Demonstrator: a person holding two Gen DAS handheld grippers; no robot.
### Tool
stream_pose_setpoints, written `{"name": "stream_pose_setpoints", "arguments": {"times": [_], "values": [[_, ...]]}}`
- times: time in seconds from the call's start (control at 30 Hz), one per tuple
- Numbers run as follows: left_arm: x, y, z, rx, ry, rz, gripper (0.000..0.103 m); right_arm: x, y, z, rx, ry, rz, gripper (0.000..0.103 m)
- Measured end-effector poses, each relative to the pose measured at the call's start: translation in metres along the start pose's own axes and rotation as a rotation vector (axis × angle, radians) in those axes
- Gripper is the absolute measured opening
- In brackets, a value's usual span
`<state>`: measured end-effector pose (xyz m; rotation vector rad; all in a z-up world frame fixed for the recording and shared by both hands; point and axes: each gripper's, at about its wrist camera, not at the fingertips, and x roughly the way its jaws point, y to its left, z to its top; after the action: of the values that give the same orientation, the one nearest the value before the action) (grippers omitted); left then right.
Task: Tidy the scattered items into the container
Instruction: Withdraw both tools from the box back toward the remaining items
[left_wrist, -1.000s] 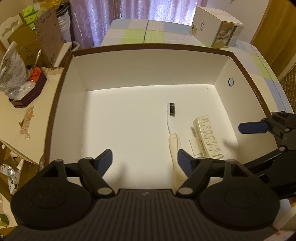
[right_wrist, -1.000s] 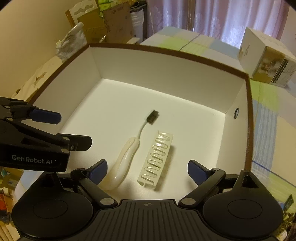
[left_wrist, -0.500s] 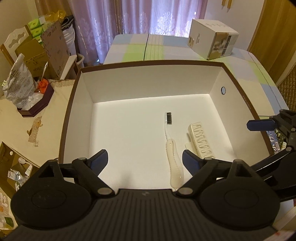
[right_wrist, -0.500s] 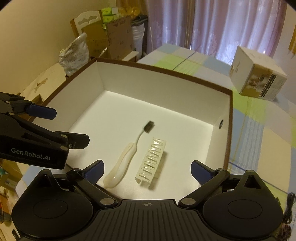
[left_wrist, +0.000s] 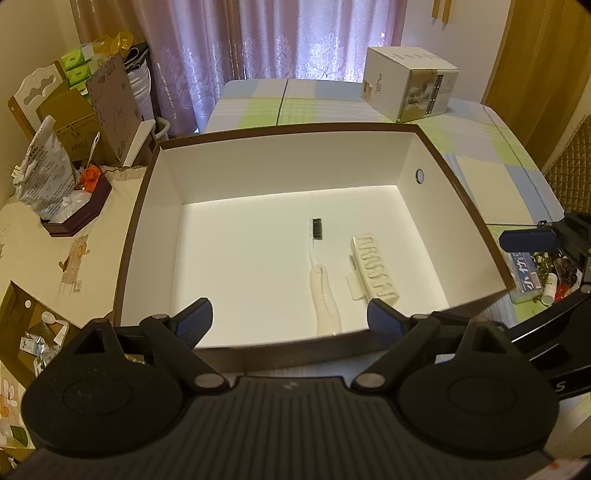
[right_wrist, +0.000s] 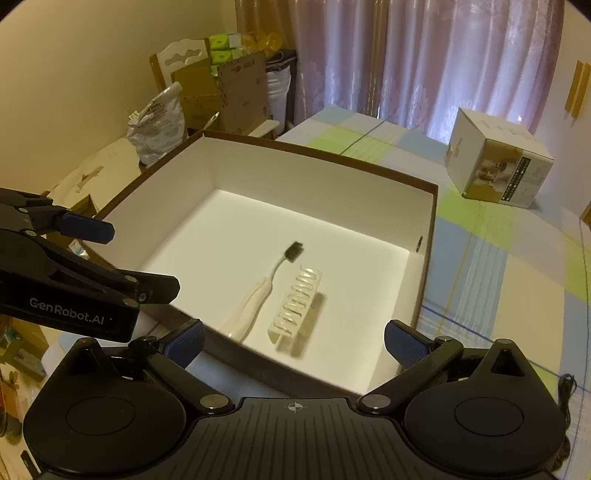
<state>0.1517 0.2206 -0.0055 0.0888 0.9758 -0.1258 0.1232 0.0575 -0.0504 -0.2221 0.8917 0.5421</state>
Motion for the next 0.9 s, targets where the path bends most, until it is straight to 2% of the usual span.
{"name": "stream_pose_setpoints", "arguments": {"times": [0.57, 0.9], "values": [[-0.025, -0.040, -0.024, -0.017, 0.000, 0.020, 0.090, -0.034, -0.021, -0.042, -0.013, 0.003, 0.030, 0.101], [-0.025, -0.077, -0.037, -0.023, 0.030, 0.021, 0.090, -0.055, -0.053, -0.071, 0.028, -0.014, 0.019, 0.101]]}}
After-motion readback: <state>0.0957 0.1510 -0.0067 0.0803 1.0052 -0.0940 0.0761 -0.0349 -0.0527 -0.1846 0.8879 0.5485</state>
